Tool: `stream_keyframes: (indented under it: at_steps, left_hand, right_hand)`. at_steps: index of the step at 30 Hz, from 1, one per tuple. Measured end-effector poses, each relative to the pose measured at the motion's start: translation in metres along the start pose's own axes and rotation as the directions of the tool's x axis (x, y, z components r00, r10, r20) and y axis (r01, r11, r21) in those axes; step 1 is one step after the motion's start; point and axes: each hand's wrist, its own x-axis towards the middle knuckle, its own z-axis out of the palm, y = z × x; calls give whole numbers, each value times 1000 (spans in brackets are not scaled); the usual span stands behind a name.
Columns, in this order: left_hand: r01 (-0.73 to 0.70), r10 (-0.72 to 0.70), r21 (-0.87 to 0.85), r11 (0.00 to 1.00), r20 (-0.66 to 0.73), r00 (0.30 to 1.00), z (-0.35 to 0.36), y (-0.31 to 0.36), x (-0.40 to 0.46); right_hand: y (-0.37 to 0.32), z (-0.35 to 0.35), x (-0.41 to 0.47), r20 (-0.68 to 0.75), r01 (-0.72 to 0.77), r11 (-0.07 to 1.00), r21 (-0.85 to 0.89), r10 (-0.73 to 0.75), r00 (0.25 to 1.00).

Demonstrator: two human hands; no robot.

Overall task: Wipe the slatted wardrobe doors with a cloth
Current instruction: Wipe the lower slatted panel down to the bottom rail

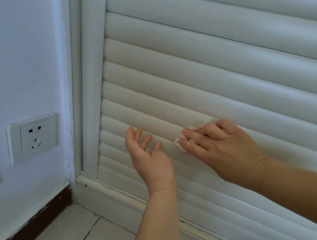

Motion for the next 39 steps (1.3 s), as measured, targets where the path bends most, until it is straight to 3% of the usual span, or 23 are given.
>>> stream_keyframes:
  at_steps: [8, 12, 14, 17, 18, 20, 22, 24, 25, 27, 29, 33, 36, 39]
  left_hand:
    - [-31, 27, 45, 999, 93, 995, 15, 1, -23]
    - [-37, 26, 79, 996, 138, 990, 18, -2, -38]
    - [-65, 46, 107, 992, 168, 985, 18, -2, -44]
    - [-128, 90, 160, 979, 226, 970, 15, 0, -51]
    - [-156, 103, 184, 971, 266, 958, 13, 0, -53]
    - [-192, 92, 230, 954, 383, 919, 10, 5, -60]
    - [-119, -14, 252, 961, 469, 883, 10, 12, -69]
    - [57, -153, 200, 978, 507, 848, 10, 18, -74]
    - [123, -203, 185, 975, 522, 829, 9, 20, -76]
    - [199, -258, 169, 965, 501, 826, 5, 19, -77]
    - [238, -271, 130, 963, 429, 862, 1, 13, -69]
    - [114, -135, 102, 988, 227, 965, -2, 3, -33]
    - [75, -64, -81, 994, 134, 989, 6, 7, -14]
    - [-28, 63, -258, 966, 129, 990, 17, 15, 4]
  right_hand:
    - [4, -19, -58, 43, -153, 986, 60, 150, 988]
    - [1, -38, -85, 147, -356, 914, 194, 332, 932]
    - [-6, -51, -90, 189, -508, 757, 411, 474, 860]
    - [-20, -64, -81, 282, -578, 249, 777, 683, 674]
    - [-24, -63, -76, 333, -584, 91, 807, 746, 577]
    - [-33, -60, -62, 394, -603, -67, 795, 813, 429]
    - [-41, -59, -47, 463, -545, -238, 804, 825, 324]
    - [-47, -61, -35, 571, -423, -428, 798, 762, 306]
    - [-49, -64, -33, 605, -400, -472, 786, 720, 340]
    - [-50, -67, -31, 647, -437, -480, 761, 619, 446]
    - [-49, -66, -38, 682, -506, -458, 730, 537, 497]
    - [-44, -70, -59, 633, -607, -328, 724, 665, 396]
    - [-42, -70, -77, 596, -623, -309, 718, 735, 323]
    - [-45, -64, -88, 585, -665, -290, 688, 764, 272]
